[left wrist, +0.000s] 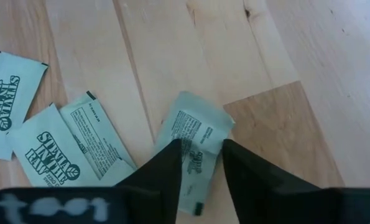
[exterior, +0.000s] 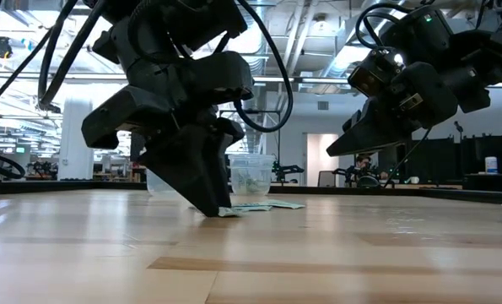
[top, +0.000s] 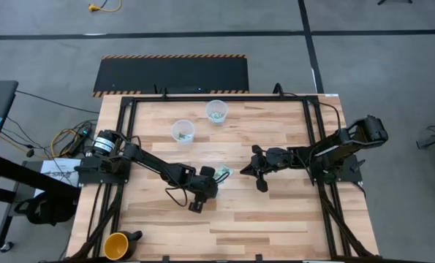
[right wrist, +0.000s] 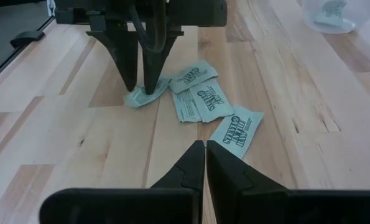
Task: Pick and place items into bin
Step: Put the stevia packet into the bottom transparent bin
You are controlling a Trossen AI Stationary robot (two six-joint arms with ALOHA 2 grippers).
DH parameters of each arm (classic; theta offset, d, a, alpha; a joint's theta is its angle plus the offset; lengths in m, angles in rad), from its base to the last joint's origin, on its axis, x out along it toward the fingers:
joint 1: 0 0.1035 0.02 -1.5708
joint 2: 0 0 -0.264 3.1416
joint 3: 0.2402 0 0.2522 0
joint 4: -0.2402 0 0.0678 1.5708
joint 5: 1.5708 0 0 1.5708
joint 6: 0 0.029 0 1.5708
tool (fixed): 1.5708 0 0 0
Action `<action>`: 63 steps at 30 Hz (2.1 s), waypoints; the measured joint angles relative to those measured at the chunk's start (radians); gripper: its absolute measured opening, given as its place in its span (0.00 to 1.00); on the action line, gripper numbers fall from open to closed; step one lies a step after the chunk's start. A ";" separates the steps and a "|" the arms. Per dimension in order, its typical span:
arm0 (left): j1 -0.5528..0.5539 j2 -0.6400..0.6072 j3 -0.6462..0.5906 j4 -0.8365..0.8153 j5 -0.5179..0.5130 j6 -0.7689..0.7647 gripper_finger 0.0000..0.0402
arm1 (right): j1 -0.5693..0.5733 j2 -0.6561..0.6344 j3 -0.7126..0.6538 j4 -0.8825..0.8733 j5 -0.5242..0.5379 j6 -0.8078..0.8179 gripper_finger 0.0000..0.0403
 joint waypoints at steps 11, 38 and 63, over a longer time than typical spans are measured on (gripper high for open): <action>0.001 0.000 0.000 -0.001 -0.004 -0.032 0.08 | 0.000 0.000 0.000 0.002 0.000 0.000 0.02; 0.079 -0.400 -0.002 -0.503 -0.609 -0.092 0.00 | 0.000 0.000 0.001 0.002 0.000 0.000 0.02; 0.445 -0.480 -0.100 -0.628 -0.559 -0.061 0.05 | 0.000 0.000 0.001 0.002 0.000 0.000 0.02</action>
